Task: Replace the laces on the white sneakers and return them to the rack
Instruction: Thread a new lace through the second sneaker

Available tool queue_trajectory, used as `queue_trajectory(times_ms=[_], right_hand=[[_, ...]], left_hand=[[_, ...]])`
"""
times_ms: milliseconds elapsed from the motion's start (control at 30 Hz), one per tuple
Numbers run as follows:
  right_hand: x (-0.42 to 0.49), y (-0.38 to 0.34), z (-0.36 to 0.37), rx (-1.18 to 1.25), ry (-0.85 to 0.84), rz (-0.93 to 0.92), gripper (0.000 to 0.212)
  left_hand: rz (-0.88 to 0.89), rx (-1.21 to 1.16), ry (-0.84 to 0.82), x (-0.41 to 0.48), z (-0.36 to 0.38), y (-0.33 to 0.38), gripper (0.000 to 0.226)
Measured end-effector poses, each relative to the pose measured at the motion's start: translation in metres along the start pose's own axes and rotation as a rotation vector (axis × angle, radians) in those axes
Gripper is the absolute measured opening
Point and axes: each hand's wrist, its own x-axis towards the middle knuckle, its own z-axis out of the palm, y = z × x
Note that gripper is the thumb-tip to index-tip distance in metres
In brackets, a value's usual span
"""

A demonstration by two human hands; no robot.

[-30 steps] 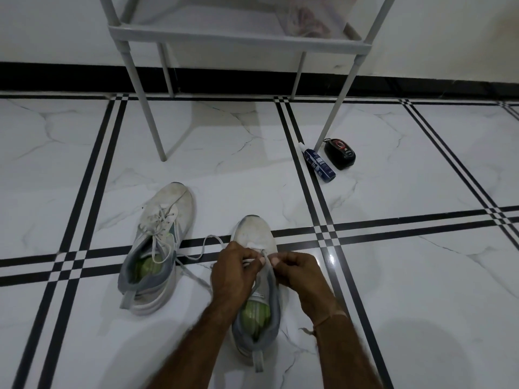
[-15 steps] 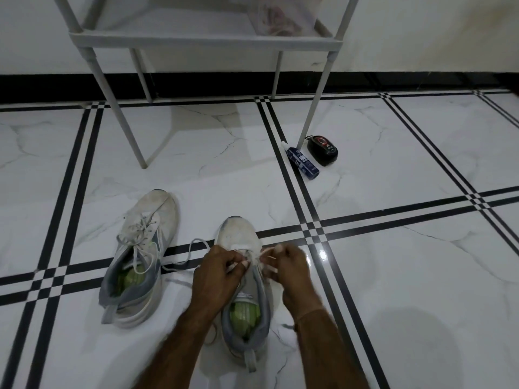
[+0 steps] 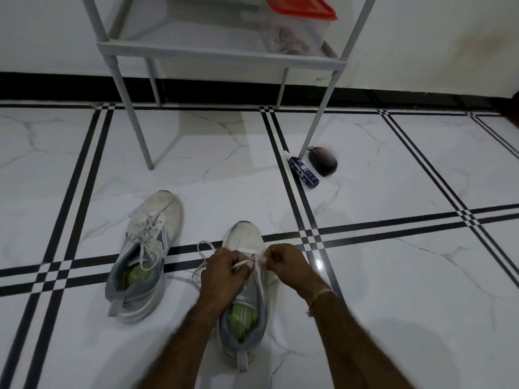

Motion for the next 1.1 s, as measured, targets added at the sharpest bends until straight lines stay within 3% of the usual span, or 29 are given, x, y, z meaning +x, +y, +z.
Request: queue_trajectory(times_ms=[100,167,267,367,433,467,567,600,633,767,833,933,1000,1100], right_hand=[[-0.007,0.002,-0.004,0.665,0.236,0.106,0.026],[-0.012,0.006,-0.008,0.903,0.329,0.163,0.027],[-0.019,0.007,0.001,0.578,0.26,0.122,0.014],[-0.016,0.01,0.028,0.207,0.195,0.072,0.015],[-0.013,0.01,0.038,0.19,0.254,0.089,0.019],[-0.011,0.009,0.035,0.361,0.299,0.115,0.021],[-0.009,-0.005,0.006,1.187,0.408,0.148,0.025],[-0.009,-0.005,-0.004,1.309,0.423,0.148,0.026],[-0.008,-0.006,-0.011,1.271,0.422,0.151,0.025],[-0.013,0.006,-0.001,0.346,0.236,0.08,0.021],[-0.016,0.011,0.016,0.202,0.144,0.053,0.02],[-0.014,0.016,0.033,0.123,0.176,0.069,0.023],[-0.011,0.011,0.035,0.389,0.188,0.095,0.026],[-0.008,-0.002,0.015,1.085,0.216,0.129,0.021]], left_hand=[[0.0,0.057,0.021,0.001,-0.004,-0.003,0.029],[-0.004,0.088,0.051,0.002,-0.007,-0.007,0.039],[0.009,0.093,0.083,0.003,-0.007,-0.008,0.04],[-0.002,0.007,0.1,-0.003,-0.002,-0.001,0.018],[-0.002,-0.057,0.114,-0.008,-0.003,0.001,0.02],[-0.002,-0.091,0.114,-0.009,-0.005,-0.001,0.027],[-0.067,-0.197,0.118,-0.011,-0.012,-0.003,0.052],[-0.091,-0.219,0.123,-0.012,-0.014,-0.002,0.058],[-0.102,-0.237,0.131,-0.014,-0.014,0.0,0.063],[-0.116,-0.293,0.265,-0.027,-0.015,0.006,0.059],[-0.142,-0.243,0.31,-0.035,-0.013,0.003,0.047],[-0.138,-0.242,0.292,-0.042,-0.008,-0.002,0.028],[-0.135,-0.251,0.273,-0.039,-0.006,-0.007,0.019],[-0.136,-0.22,0.23,-0.032,-0.003,-0.013,0.018]])
